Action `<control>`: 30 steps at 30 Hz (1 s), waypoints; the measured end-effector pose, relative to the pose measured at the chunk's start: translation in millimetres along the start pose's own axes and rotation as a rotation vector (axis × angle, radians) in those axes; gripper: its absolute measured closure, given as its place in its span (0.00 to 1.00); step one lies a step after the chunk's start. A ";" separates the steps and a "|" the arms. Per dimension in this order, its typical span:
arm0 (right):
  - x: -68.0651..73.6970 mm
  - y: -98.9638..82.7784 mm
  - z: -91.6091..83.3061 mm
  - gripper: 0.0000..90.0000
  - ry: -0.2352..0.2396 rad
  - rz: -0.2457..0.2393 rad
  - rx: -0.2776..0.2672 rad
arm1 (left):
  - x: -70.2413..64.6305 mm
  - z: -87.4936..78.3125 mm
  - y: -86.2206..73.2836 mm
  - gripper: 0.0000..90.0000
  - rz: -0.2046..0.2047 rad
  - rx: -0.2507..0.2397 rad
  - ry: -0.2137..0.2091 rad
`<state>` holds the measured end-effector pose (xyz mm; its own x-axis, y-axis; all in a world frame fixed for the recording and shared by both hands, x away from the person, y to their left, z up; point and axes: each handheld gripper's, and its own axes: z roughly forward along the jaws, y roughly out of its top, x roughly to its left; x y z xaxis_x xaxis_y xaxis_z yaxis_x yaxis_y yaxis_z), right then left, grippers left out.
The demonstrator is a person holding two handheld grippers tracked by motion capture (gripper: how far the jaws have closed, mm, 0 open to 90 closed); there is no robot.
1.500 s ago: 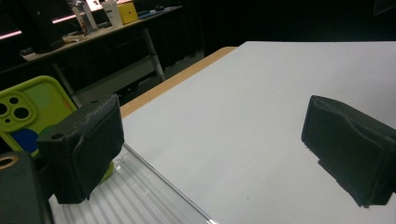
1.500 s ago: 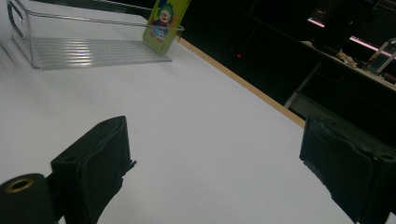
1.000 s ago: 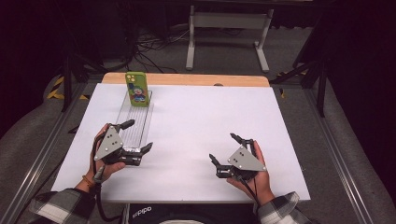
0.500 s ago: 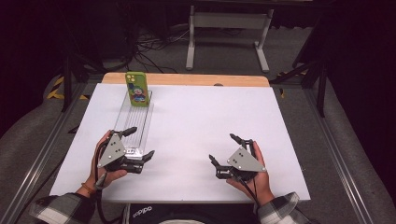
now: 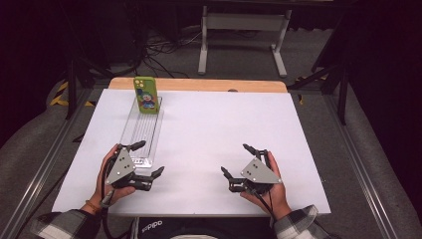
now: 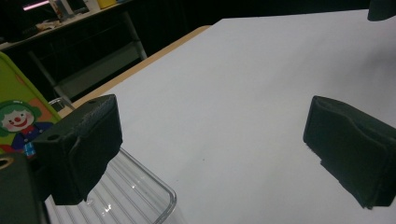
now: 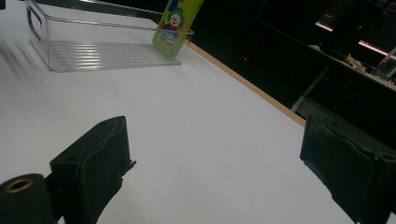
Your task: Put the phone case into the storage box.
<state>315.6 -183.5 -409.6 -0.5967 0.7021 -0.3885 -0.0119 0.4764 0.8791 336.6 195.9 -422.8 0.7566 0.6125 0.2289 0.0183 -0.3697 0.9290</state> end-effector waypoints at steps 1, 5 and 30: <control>0.2 -0.2 0.0 0.09 -0.001 0.006 0.002 | -0.1 -0.4 -0.2 0.06 -0.003 0.000 0.006; -0.5 -0.8 0.3 0.08 -0.002 0.008 0.005 | -0.4 -3.1 -1.8 0.06 0.001 0.000 0.021; 1.5 -5.3 4.0 0.05 0.047 0.022 0.040 | -2.8 -11.7 -13.2 0.04 -0.029 0.045 0.049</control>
<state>317.9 -182.9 -415.9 -0.6338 0.6873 -0.3549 0.0330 0.4824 0.8753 326.6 207.2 -432.3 0.7224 0.6564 0.2175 0.0696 -0.3820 0.9216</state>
